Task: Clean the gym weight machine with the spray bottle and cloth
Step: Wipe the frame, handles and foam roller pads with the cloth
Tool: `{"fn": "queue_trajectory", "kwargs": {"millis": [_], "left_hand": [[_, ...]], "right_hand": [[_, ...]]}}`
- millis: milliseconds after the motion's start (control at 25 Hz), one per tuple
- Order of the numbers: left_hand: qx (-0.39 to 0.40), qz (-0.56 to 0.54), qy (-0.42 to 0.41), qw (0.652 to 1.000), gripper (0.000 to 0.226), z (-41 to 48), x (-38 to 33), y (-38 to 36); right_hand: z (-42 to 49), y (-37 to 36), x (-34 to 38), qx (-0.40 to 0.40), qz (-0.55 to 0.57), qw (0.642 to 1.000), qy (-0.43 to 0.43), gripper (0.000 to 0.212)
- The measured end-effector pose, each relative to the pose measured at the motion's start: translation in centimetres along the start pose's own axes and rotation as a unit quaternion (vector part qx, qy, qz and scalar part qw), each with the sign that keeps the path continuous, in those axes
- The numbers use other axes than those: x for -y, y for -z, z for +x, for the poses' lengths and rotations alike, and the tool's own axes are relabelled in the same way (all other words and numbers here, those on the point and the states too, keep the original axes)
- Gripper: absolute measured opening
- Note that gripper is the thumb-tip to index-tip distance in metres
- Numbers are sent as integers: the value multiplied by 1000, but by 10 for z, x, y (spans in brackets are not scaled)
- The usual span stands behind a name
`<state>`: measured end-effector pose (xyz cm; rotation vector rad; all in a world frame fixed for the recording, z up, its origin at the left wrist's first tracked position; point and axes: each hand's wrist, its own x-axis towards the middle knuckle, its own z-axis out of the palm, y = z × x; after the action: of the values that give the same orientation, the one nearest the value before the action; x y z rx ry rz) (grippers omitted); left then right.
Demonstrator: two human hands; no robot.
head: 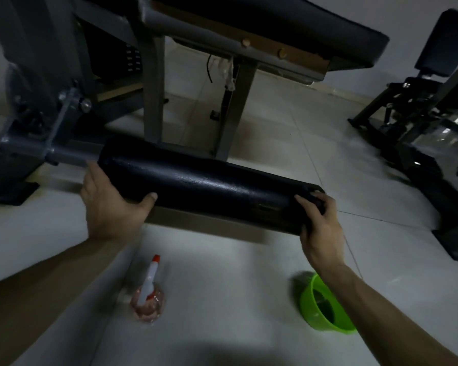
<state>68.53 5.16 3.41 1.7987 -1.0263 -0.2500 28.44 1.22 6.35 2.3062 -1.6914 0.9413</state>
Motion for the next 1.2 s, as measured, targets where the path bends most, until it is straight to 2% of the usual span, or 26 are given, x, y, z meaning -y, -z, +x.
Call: {"fn": "queue_trajectory", "kwargs": {"millis": [160,320,400,480,560,680,800,880,1040,1200], "left_hand": [[30,-19,-35,999,92,16,29,18],[39,-40,-29,998,87,18,26,26],[34,-49,-34,998,80,17,19,25],[21,-49,-36,998,62,24,17,25],[19,-37,-45,998,55,32,15,29],[46,-74,-27,996,72,34,11,33],[18,-80,2,997,86,27,1,27],[7,-79,23,997,105,20,-8,17],[-9,-98,63,993,129,6,-14,-6],[-26,-76,93,992,134,-1,-17,-17]], "right_hand": [[24,-44,89,32,59,989,131,56],[57,-90,198,64,74,961,258,46],[74,-109,252,84,85,951,286,49],[92,-124,301,104,96,948,285,47],[106,-133,323,113,88,946,291,45],[110,-125,291,127,65,945,294,54],[93,-102,220,92,34,951,294,61],[77,-83,169,75,6,958,276,62],[39,-35,62,48,-29,981,184,62],[10,10,-23,40,-63,995,59,75]]}}
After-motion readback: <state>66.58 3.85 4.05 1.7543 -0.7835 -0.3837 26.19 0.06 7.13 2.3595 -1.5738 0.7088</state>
